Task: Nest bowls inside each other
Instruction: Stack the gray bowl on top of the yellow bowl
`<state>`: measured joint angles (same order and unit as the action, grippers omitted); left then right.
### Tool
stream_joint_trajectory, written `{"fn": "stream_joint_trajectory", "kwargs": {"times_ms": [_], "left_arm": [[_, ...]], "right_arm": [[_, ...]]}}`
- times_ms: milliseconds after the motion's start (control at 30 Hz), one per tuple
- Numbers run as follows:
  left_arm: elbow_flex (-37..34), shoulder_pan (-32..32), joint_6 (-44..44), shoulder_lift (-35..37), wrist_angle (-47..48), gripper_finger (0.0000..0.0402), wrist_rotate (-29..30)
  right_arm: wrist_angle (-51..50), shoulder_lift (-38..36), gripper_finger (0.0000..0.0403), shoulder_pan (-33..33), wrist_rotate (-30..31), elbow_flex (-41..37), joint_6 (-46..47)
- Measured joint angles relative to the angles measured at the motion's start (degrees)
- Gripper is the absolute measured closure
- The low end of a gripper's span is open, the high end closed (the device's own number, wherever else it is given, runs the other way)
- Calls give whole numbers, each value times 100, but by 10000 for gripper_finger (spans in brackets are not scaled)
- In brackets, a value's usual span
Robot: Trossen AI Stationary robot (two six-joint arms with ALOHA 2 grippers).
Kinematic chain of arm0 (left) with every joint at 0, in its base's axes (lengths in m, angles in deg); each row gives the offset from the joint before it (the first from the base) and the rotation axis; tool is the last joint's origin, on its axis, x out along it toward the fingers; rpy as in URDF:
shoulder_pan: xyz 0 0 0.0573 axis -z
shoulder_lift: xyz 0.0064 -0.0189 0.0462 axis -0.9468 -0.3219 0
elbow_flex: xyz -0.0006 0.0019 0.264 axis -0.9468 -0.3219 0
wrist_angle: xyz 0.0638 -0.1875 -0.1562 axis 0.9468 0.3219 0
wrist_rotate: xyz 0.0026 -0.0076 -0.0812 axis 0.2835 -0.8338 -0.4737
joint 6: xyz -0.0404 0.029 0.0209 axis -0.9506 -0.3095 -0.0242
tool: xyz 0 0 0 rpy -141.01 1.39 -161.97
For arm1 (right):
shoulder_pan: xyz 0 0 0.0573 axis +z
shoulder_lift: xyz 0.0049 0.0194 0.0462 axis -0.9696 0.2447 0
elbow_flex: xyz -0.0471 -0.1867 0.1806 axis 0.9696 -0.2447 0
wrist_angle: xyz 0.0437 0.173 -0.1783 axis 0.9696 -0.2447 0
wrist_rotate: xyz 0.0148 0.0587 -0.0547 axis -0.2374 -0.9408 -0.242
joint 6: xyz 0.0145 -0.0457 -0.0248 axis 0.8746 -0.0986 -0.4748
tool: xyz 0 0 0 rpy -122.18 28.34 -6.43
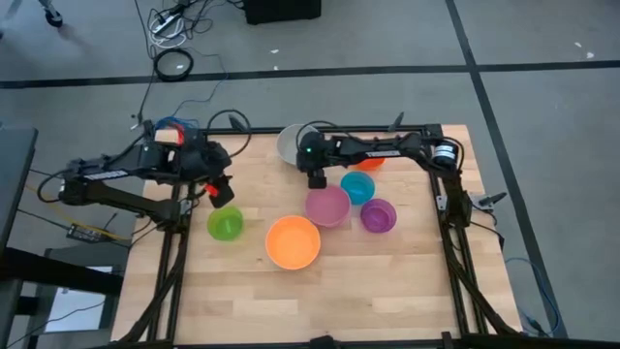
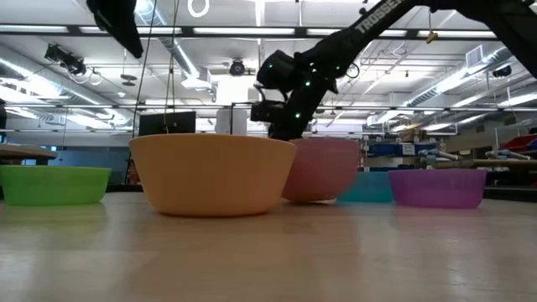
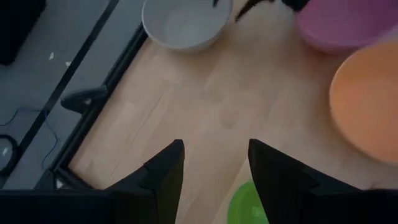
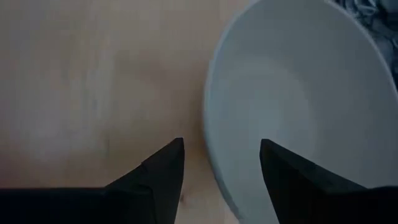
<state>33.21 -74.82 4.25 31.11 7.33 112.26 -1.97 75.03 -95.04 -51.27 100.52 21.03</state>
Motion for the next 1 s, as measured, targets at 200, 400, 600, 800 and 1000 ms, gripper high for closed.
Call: {"fn": "stream_joint_trajectory", "kwargs": {"times_ms": [200,400,600,800,1000], "left_arm": [[-623,2,-22,0,-145,213,-1],[-1030,-4,-24,-2,-382,213,-2],[-1112,-4,-122,-4,-463,213,0],[-1112,-4,-142,-2,-457,213,0],[-1112,-4,-141,-2,-577,213,0]], "right_arm": [[90,144,231,-59,-1,131,91],[-284,146,324,-125,-367,274,305],[-489,146,395,-126,-442,431,310],[-554,104,399,-96,-301,731,260],[-895,-244,401,348,-1270,1349,420]]}}
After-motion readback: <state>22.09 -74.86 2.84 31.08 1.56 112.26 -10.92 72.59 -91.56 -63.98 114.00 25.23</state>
